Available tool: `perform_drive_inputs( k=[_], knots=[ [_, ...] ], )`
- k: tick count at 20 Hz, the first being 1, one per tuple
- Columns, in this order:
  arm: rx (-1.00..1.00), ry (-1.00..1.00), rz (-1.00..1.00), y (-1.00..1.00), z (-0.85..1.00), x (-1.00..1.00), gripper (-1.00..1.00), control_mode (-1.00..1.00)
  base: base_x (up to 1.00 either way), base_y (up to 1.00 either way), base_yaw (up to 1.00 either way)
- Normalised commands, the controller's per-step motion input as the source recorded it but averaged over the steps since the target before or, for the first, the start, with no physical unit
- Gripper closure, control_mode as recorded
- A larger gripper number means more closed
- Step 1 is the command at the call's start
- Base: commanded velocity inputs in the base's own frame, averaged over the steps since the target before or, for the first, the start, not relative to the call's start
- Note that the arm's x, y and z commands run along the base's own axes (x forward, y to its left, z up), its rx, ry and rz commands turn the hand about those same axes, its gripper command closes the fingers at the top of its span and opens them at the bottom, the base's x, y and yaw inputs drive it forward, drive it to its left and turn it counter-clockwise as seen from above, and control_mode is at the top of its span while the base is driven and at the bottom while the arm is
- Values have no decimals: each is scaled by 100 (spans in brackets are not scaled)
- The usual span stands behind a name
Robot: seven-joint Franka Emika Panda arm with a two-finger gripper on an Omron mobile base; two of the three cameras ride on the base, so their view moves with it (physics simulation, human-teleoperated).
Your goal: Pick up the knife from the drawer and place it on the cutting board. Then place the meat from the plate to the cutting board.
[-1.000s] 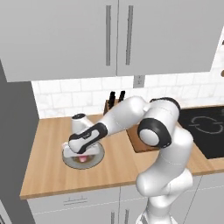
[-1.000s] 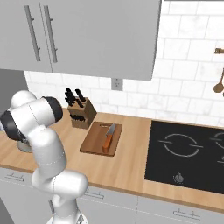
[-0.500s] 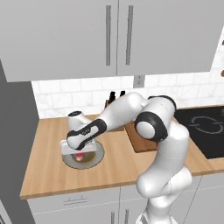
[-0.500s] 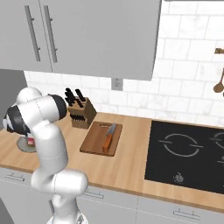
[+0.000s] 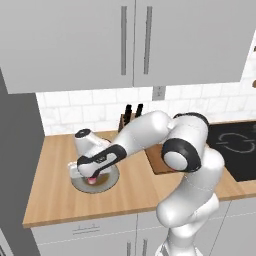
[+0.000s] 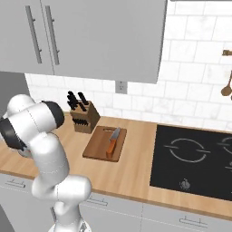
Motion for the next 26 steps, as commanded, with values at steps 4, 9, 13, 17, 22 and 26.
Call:
perform_drive_inputs(
  k=[4,9,13,17,22,26],
  knots=[
    [3,-5,0,-59,48,-23,100,-100,0,0,0],
    [3,-1,1,-69,60,-13,100,-100,0,0,0],
    [1,-2,0,-62,50,0,100,-100,0,0,0],
    [0,0,0,-71,23,0,100,-100,0,0,0],
    [0,0,0,-81,11,0,100,-100,0,0,0],
    [0,0,0,-80,22,0,100,-100,0,0,0]
  ],
)
